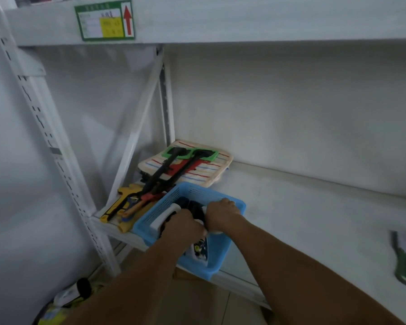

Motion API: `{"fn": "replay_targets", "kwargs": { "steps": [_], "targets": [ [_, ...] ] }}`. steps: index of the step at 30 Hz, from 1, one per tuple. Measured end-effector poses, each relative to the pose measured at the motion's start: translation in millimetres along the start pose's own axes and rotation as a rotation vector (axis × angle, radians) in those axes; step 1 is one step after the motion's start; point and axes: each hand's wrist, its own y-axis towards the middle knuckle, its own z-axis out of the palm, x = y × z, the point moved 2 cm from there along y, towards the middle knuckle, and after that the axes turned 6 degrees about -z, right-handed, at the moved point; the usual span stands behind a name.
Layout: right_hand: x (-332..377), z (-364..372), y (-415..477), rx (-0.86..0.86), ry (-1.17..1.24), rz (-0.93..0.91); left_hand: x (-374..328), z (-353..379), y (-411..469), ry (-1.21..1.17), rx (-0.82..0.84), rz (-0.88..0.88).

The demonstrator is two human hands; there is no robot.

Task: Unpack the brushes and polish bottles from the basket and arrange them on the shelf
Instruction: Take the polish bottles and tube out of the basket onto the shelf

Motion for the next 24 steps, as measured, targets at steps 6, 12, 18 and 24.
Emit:
{"fn": "replay_targets", "kwargs": {
  "steps": [6,12,18,24],
  "targets": [
    [-15,-21,-24,-0.301,0.38,-0.008,-15,-22,-4,-0.371,-0.233,0.111],
    [-102,-45,-84,-0.655,1.148,0.148,-115,-17,-61,-0.707,-0.396,0.509],
    [-242,2,-145,-0.83,1.214,0.466,-188,104,-72,-0.708,0.089,0.558],
    [-309,44,-161,-0.854,1.007,0.606,-218,192,-76,-0.567,0.277,0.546]
  ]
}}
